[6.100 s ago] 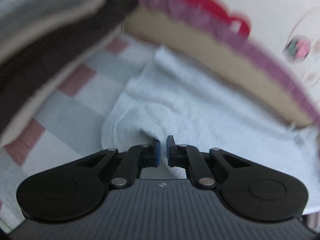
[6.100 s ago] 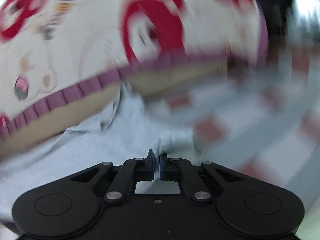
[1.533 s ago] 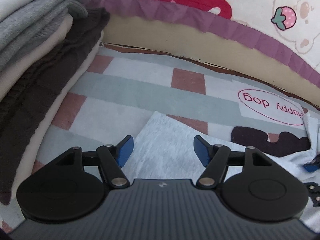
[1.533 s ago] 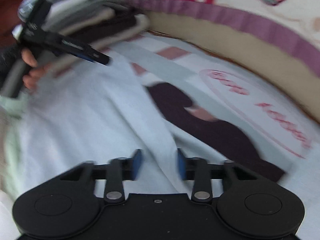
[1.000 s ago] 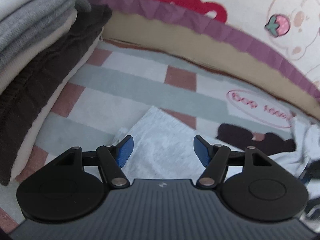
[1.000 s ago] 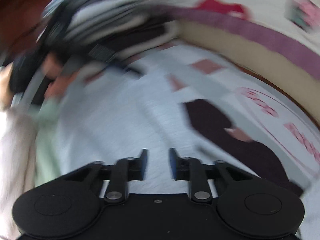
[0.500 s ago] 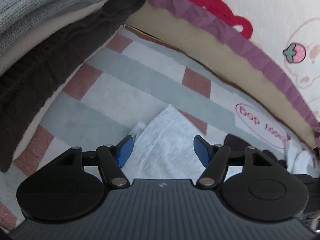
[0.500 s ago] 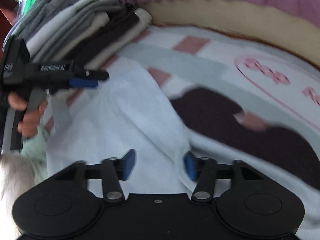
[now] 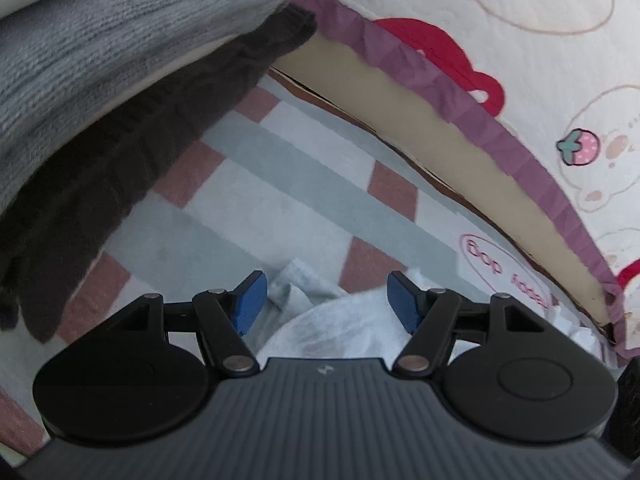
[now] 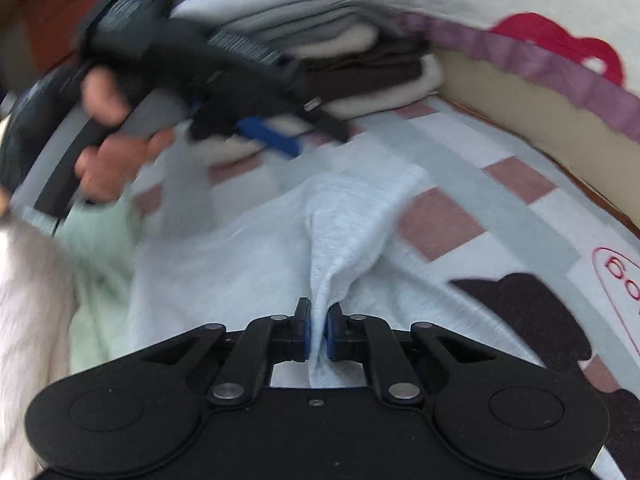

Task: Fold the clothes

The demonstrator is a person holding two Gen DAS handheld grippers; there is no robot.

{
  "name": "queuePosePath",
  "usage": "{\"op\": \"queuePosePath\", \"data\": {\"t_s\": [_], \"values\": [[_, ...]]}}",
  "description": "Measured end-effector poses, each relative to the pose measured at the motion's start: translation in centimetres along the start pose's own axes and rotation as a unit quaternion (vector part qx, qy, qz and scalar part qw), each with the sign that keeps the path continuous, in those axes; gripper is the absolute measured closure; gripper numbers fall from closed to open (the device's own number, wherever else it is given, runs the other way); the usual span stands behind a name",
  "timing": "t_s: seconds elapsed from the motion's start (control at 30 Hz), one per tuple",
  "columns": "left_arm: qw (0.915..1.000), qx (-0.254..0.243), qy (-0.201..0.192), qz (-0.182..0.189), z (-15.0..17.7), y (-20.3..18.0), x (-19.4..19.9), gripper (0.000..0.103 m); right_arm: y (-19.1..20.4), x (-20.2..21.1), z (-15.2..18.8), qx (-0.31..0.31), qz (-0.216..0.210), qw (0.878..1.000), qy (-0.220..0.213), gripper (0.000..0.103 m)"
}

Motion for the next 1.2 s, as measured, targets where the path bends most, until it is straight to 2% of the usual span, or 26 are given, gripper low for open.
{"op": "queuePosePath", "data": {"t_s": [0.07,0.13,0.23,0.3,0.37,0.43,0.47,0.5,0.6,0.67,0.8,0.87,0.9,0.93,1.0,1.07,1.2], "values": [[0.9999,-0.008,0.008,0.011,0.4,-0.4,0.0,0.037,1.4,-0.1,1.0,0.014,-0.034,0.999,0.023,0.093],[0.9996,-0.022,0.015,0.007,0.7,-0.8,-0.3,0.037,2.8,0.4,1.8,0.011,-0.090,0.995,0.040,0.093],[0.9987,-0.044,0.023,-0.010,1.1,-1.0,-0.8,0.037,3.9,1.3,2.8,-0.017,-0.174,0.982,0.075,0.093],[0.9977,-0.057,0.028,-0.023,1.3,-1.1,-1.2,0.037,3.1,2.1,3.0,-0.043,-0.197,0.977,0.075,0.093],[0.9967,-0.059,0.034,-0.043,1.4,-0.7,-1.8,0.037,1.5,2.0,3.2,-0.087,-0.196,0.973,0.087,0.090],[0.9961,-0.051,0.039,-0.060,1.3,-0.2,-2.5,0.036,0.0,2.5,3.2,-0.091,-0.158,0.980,0.082,0.075],[0.9955,-0.050,0.039,-0.070,1.2,0.0,-2.9,0.036,-0.9,3.1,2.9,-0.093,-0.137,0.984,0.069,0.062],[0.9944,-0.058,0.033,-0.082,0.9,0.0,-3.1,0.036,-1.8,3.8,2.5,-0.098,-0.116,0.987,0.054,0.053],[0.9885,-0.104,0.015,-0.109,-0.1,-0.7,-4.1,0.036,-5.9,6.8,2.0,-0.144,-0.055,0.988,-0.001,0.051],[0.9859,-0.121,0.025,-0.113,0.0,-1.2,-5.2,0.036,-9.4,8.6,2.6,-0.169,0.022,0.985,-0.016,0.051],[0.9806,-0.145,0.049,-0.123,0.8,-1.7,-6.7,0.036,-15.0,12.2,5.9,-0.195,0.144,0.970,-0.009,0.051],[0.9754,-0.170,0.049,-0.131,1.1,-2.0,-6.6,0.040,-16.8,13.3,8.2,-0.213,0.172,0.962,0.000,0.051],[0.9725,-0.183,0.049,-0.136,1.3,-2.1,-6.5,0.060,-17.3,13.6,9.2,-0.214,0.182,0.960,0.010,0.051],[0.9694,-0.196,0.048,-0.140,1.4,-2.3,-6.4,0.093,-17.6,13.9,10.3,-0.212,0.192,0.958,0.021,0.051],[0.9672,-0.211,0.041,-0.135,1.5,-2.8,-6.0,0.093,-17.4,14.1,12.3,-0.193,0.210,0.957,0.049,0.051],[0.9705,-0.206,0.024,-0.124,1.2,-3.1,-5.2,0.094,-17.0,13.9,13.5,-0.175,0.219,0.958,0.058,0.049],[0.9821,-0.167,-0.001,-0.087,0.1,-3.2,-4.1,0.094,-16.9,13.2,13.4,-0.152,0.226,0.962,0.034,0.034]]}}
Point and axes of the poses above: each gripper's, at about its wrist camera, not at the fingertips, and x roughly against the way its jaws point, y to its left, z to its underside, the point moved 9 cm from there along -x, roughly the way its jaws point, and after that the axes turned 5 degrees about y, right-handed, at the moved point
